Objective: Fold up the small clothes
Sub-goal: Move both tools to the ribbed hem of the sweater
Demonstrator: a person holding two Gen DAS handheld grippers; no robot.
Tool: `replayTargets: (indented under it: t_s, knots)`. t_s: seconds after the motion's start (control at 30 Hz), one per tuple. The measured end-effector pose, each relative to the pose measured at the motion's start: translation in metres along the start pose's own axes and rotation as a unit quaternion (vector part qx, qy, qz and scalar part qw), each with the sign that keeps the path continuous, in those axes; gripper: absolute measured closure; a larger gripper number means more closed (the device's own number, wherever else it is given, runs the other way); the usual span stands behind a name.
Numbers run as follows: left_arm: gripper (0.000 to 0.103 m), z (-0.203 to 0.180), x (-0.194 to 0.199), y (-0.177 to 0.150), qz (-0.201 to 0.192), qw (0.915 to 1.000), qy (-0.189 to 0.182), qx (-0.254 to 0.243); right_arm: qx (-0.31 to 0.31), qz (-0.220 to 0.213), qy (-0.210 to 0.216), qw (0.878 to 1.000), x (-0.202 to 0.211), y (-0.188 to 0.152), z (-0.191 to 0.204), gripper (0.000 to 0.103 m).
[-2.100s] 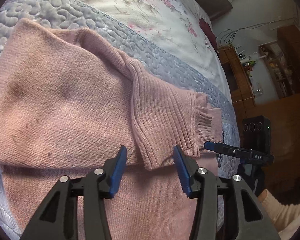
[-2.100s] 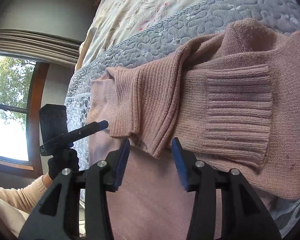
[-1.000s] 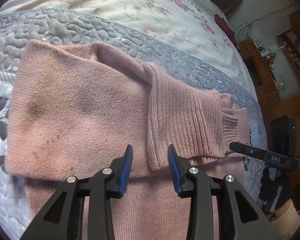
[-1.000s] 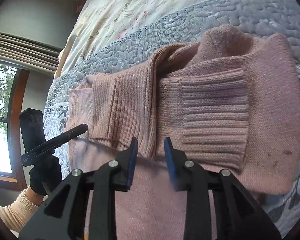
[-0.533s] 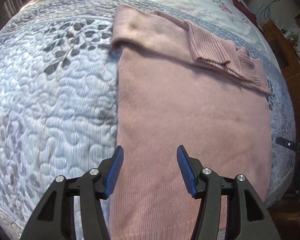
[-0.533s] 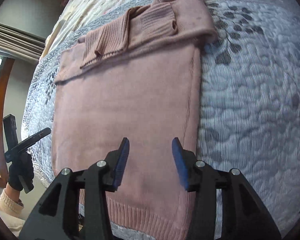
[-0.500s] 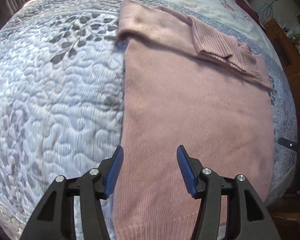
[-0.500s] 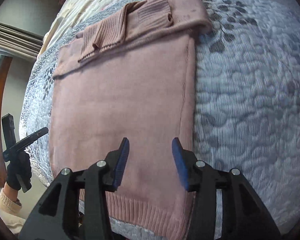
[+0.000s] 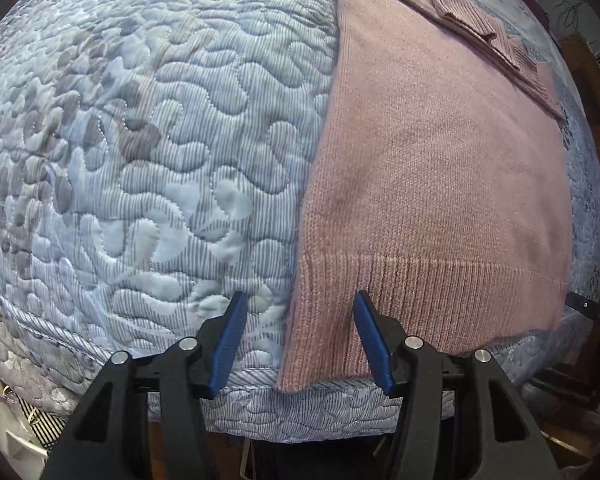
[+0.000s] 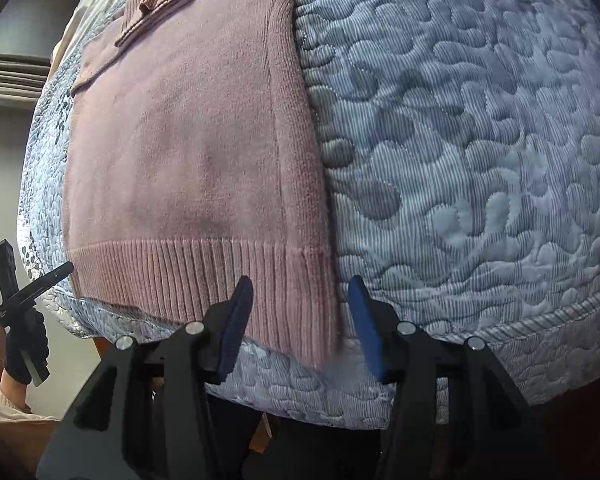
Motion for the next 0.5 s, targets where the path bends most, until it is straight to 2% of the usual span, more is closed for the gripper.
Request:
replayTargets:
  t_s: [0.3,0.4,0.5]
  knots:
    - [0.046,-0.001,-0.011,-0.013,0.015,0.9995,-0.023,0.014,0.0,0.013,0.013,1.0,-0.015,-0.013,0.003,0.052]
    - [0.046,-0.002,-0.013,-0.025,0.032,0.998,-0.05,0.022,0.001,0.012,0.021,1.0,-0.017,-0.011,0.007,0.053]
    - [0.046,-0.012,-0.016,-0.034,0.041,0.9971,-0.061,0.017,0.006,0.012,0.023,1.0,-0.021,-0.006,0.012,0.054]
Point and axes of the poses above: each gripper's, at about its wrist camera, not at the fingertips, and x roughly against the way its jaws point, z to its left, y to its top, the point moved 9 cm from there along -x, roughly the way its jaws point, and after that the axes turned 14 degrees about x, right-handed, at the moved point
